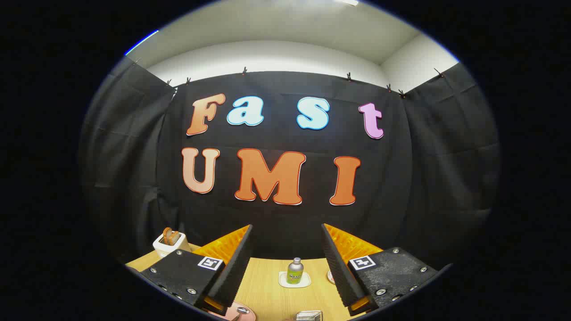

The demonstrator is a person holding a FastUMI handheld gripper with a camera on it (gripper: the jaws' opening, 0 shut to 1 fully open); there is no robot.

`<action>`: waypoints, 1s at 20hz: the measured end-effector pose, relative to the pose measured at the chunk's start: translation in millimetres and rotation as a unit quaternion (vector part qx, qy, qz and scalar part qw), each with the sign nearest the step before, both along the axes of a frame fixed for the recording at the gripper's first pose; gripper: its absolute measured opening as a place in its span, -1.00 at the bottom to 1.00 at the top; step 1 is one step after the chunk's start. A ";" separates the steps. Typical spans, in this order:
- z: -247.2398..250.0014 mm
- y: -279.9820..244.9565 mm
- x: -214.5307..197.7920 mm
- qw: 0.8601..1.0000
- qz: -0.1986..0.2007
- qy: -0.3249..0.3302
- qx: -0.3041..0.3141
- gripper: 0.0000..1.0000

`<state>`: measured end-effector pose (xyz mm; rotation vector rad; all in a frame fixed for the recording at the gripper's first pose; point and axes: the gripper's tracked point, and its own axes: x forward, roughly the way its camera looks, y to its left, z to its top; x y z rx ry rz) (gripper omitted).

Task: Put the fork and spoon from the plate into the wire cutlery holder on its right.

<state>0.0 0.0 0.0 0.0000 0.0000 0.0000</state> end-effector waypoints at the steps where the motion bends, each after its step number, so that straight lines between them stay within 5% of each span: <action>1: 0.8 0.1 0.0 1.000 -0.001 -0.001 0.001 0.75; 20: -20.1 25.0 -7.0 1.000 0.017 0.015 -0.004 0.76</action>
